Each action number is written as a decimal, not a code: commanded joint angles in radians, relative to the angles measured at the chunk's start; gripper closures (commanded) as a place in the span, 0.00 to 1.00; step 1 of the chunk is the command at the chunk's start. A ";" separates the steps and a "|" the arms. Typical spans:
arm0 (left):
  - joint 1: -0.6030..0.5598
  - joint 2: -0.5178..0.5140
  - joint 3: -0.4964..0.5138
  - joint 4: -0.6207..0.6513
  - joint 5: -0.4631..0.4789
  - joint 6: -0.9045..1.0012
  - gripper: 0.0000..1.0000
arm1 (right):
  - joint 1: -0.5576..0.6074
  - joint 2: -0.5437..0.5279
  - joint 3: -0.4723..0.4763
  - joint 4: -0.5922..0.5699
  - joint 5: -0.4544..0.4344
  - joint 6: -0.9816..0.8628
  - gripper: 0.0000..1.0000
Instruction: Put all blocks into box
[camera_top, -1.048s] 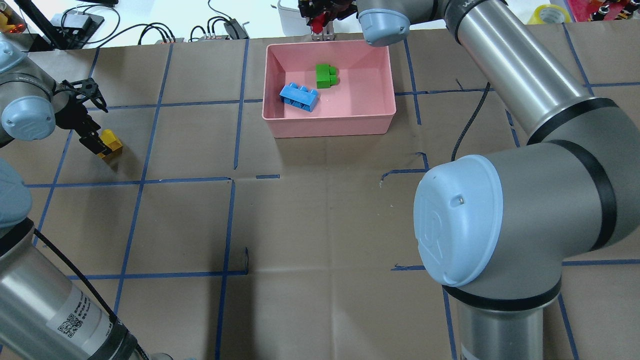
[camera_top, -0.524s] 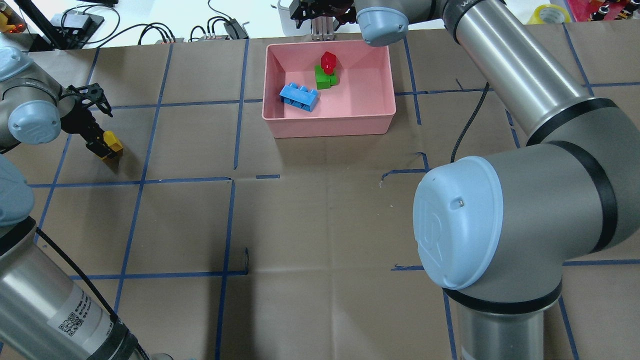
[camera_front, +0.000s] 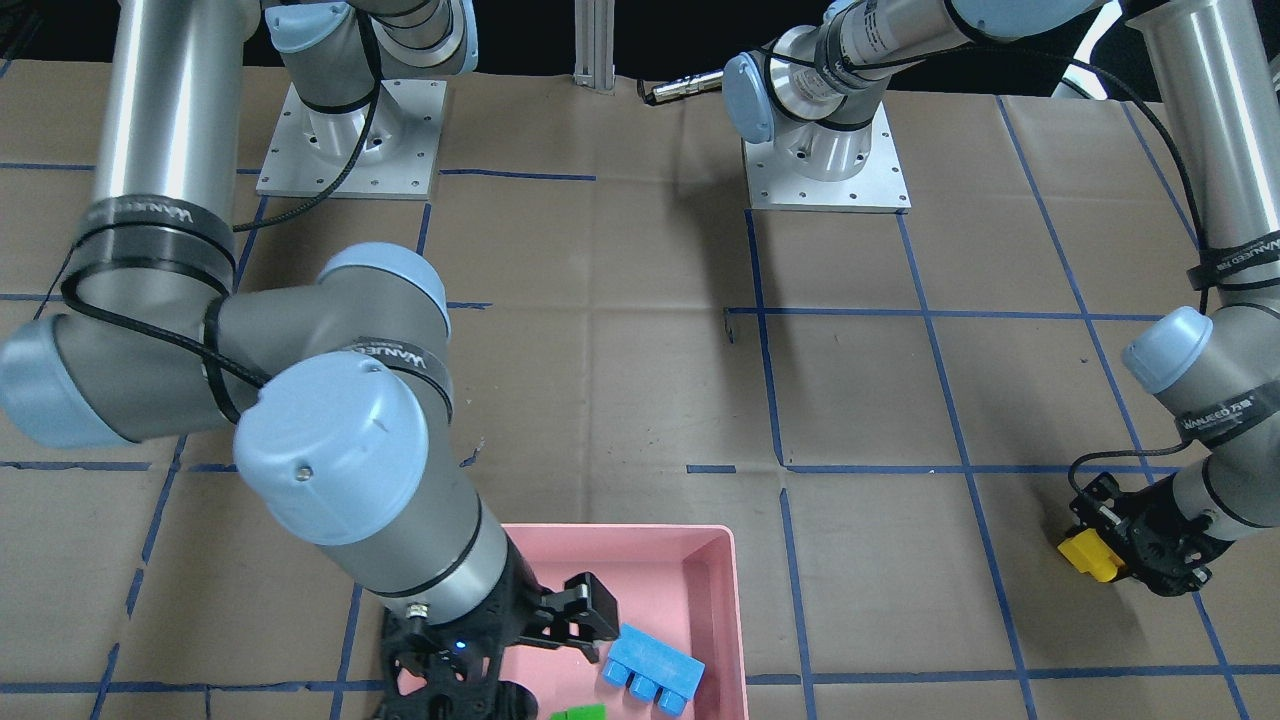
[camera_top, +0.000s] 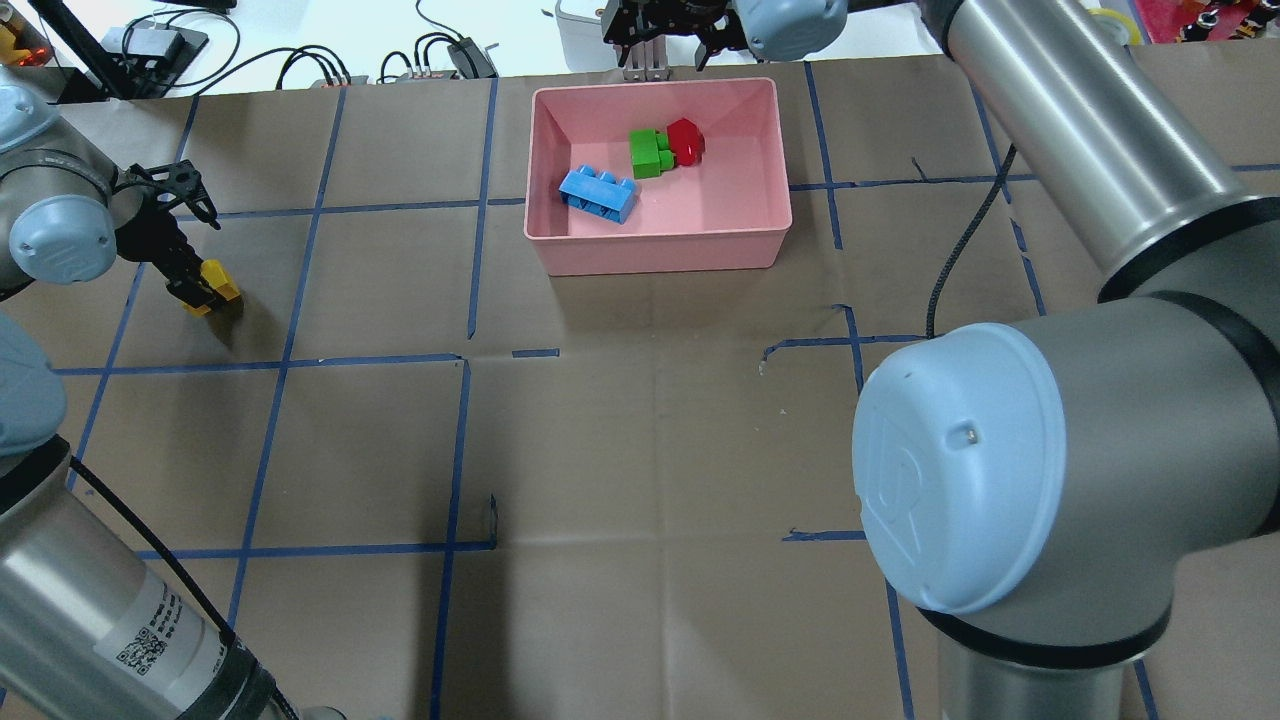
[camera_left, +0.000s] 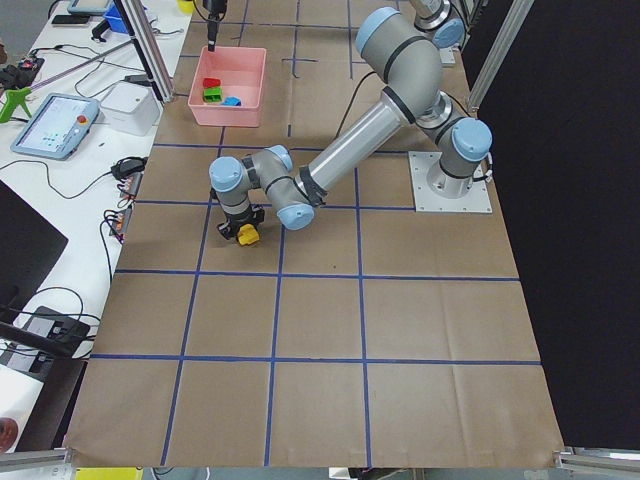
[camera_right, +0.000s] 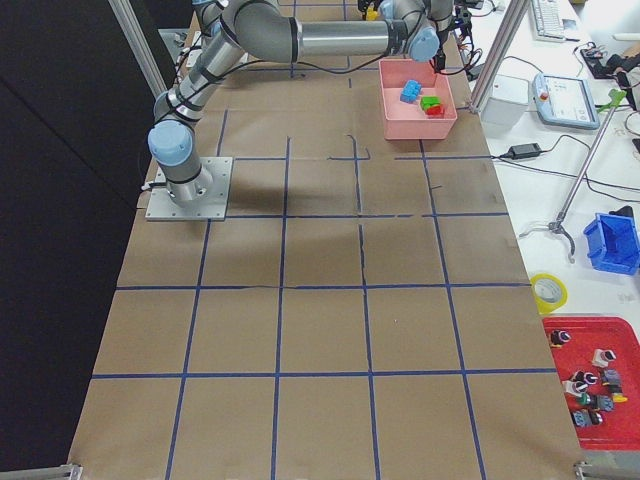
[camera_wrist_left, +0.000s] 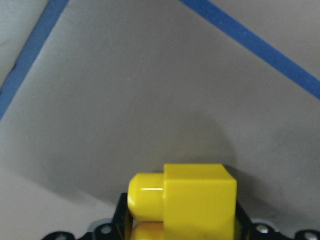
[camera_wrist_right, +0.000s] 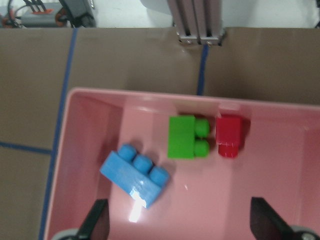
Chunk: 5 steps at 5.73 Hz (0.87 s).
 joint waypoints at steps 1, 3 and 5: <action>-0.001 0.033 0.053 -0.002 0.035 -0.045 1.00 | -0.077 -0.167 0.001 0.372 -0.140 -0.133 0.01; -0.043 0.116 0.147 -0.075 0.018 -0.248 1.00 | -0.101 -0.405 0.168 0.584 -0.177 -0.132 0.11; -0.140 0.136 0.205 -0.156 -0.063 -0.610 1.00 | -0.102 -0.641 0.604 0.240 -0.180 -0.135 0.00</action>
